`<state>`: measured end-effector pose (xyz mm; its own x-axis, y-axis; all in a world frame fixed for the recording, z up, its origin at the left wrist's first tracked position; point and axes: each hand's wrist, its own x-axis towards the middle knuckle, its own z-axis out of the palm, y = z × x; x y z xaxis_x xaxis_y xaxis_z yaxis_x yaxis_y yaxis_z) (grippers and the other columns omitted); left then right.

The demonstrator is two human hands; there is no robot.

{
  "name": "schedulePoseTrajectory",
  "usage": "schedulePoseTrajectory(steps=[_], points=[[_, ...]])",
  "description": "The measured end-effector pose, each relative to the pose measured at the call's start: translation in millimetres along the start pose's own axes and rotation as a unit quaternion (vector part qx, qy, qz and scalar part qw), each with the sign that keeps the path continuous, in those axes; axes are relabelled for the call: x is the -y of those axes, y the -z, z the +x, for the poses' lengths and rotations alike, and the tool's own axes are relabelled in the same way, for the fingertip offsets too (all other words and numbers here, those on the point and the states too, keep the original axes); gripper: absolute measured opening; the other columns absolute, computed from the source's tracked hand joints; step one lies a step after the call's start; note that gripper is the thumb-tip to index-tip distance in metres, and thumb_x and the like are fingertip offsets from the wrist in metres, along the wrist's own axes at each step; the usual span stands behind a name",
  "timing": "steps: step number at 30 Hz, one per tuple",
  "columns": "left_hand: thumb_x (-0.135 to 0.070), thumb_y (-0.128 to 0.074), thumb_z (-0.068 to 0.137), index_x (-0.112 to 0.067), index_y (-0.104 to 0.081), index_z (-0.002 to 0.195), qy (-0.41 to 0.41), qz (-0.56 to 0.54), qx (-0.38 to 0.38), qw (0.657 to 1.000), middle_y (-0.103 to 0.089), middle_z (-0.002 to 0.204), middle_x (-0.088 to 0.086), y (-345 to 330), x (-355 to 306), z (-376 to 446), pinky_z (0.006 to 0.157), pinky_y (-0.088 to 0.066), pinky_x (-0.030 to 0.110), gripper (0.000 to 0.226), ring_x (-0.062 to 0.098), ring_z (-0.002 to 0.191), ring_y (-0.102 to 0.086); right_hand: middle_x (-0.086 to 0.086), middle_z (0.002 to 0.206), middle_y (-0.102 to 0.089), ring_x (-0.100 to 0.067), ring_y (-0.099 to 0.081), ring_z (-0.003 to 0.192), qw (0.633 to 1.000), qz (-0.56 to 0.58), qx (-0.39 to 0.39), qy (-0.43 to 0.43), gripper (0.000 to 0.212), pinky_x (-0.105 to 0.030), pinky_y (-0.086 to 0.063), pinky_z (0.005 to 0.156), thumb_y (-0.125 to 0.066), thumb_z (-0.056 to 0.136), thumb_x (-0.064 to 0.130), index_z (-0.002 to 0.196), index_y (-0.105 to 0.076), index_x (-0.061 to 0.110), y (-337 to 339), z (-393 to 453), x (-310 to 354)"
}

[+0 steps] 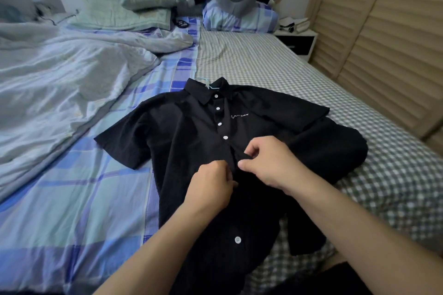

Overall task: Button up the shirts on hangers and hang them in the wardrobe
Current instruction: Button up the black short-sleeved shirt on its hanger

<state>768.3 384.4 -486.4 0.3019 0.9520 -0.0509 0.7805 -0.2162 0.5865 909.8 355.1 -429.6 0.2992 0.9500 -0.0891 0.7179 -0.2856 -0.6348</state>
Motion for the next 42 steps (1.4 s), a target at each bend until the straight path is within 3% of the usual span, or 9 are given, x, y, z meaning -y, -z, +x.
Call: schedulePoseTrajectory(steps=[3,5,10,13,15,20,29,37,42], points=[[-0.012,-0.08,0.081,-0.014,-0.064,0.073,0.071,-0.166,0.035,0.983,-0.069,0.064,0.0,13.6,7.8,6.1,0.059,-0.057,0.029,0.017,0.015,0.059,-0.066,0.003,0.095,-0.072,-0.023,-0.068,0.094,0.996,-0.09,0.021,-0.009,0.012,-0.024,-0.042,0.071,-0.073,0.084,0.029,0.075,-0.065,0.028,-29.9,-3.1,1.1],[-0.001,-0.077,0.084,-0.006,-0.068,0.076,0.104,-0.264,0.051,0.958,-0.068,0.061,0.008,18.4,12.9,6.4,0.072,-0.064,0.039,0.013,0.02,0.06,-0.068,0.003,0.102,-0.072,-0.024,-0.067,0.099,0.994,-0.098,0.028,-0.034,0.005,-0.024,-0.042,0.073,-0.072,0.088,0.032,0.084,-0.068,0.031,-42.9,-5.6,-5.5],[0.003,-0.07,0.091,0.001,-0.069,0.085,0.143,-0.395,0.095,0.902,-0.065,0.07,0.012,18.8,10.9,-0.1,0.071,-0.064,0.034,0.006,0.018,0.066,-0.069,0.005,0.066,-0.063,-0.011,-0.056,0.064,0.982,0.147,0.084,-0.083,0.021,-0.024,-0.042,0.061,-0.07,0.092,0.016,0.072,-0.067,0.019,-42.2,-0.1,-18.9],[-0.003,-0.071,0.091,-0.006,-0.071,0.083,0.154,-0.389,0.093,0.904,-0.066,0.07,0.007,12.2,9.8,-0.9,0.068,-0.062,0.031,0.008,0.016,0.068,-0.068,0.001,0.069,-0.066,-0.013,-0.061,0.065,0.921,0.324,0.167,-0.14,0.019,-0.027,-0.048,0.069,-0.066,0.095,0.01,0.076,-0.066,0.015,-25.8,2.6,-20.6],[-0.007,-0.072,0.091,-0.009,-0.072,0.08,0.152,-0.365,0.082,0.915,-0.066,0.07,0.005,6.9,8.1,-1.0,0.068,-0.059,0.03,0.011,0.015,0.069,-0.065,-0.001,0.073,-0.07,-0.014,-0.065,0.068,0.909,0.346,0.179,-0.149,0.014,-0.03,-0.051,0.073,-0.068,0.093,0.009,0.08,-0.068,0.014,-18.9,2.3,-22.9],[-0.008,-0.07,0.091,-0.008,-0.073,0.081,0.149,-0.335,0.067,0.928,-0.068,0.072,0.007,2.4,5.2,-0.1,0.065,-0.058,0.027,0.011,0.015,0.068,-0.064,-0.004,0.078,-0.073,-0.014,-0.065,0.073,0.941,0.288,0.123,-0.124,0.008,-0.029,-0.053,0.072,-0.074,0.089,0.013,0.08,-0.074,0.013,-29.5,-2.3,-23.1],[-0.006,-0.072,0.091,-0.007,-0.072,0.085,0.156,-0.397,0.098,0.899,-0.068,0.07,0.004,8.1,14.2,0.1,0.067,-0.06,0.026,0.006,0.011,0.065,-0.066,0.003,0.067,-0.07,-0.013,-0.064,0.073,0.96,0.257,0.051,-0.103,0.01,-0.032,-0.052,0.073,-0.08,0.084,0.014,0.075,-0.076,0.013,-42.2,-3.5,-25.8],[-0.006,-0.071,0.09,-0.009,-0.072,0.079,0.145,-0.373,0.07,0.914,-0.07,0.073,0.006,4.1,10.9,-2.1,0.072,-0.06,0.031,0.012,0.015,0.069,-0.066,-0.003,0.072,-0.073,-0.015,-0.068,0.07,0.948,0.292,0.071,-0.109,0.008,-0.03,-0.056,0.072,-0.078,0.086,0.009,0.078,-0.077,0.01,-40.0,-7.0,-30.2],[0.0,-0.066,0.088,-0.009,-0.07,0.078,0.142,-0.369,0.05,0.917,-0.069,0.071,0.007,0.2,11.5,-2.8,0.075,-0.061,0.035,0.013,0.018,0.07,-0.067,-0.009,0.085,-0.078,-0.017,-0.075,0.077,0.945,0.282,0.137,-0.096,0.02,-0.029,-0.059,0.079,-0.057,0.095,-0.005,0.093,-0.074,0.006,-31.2,-8.6,-31.8]])
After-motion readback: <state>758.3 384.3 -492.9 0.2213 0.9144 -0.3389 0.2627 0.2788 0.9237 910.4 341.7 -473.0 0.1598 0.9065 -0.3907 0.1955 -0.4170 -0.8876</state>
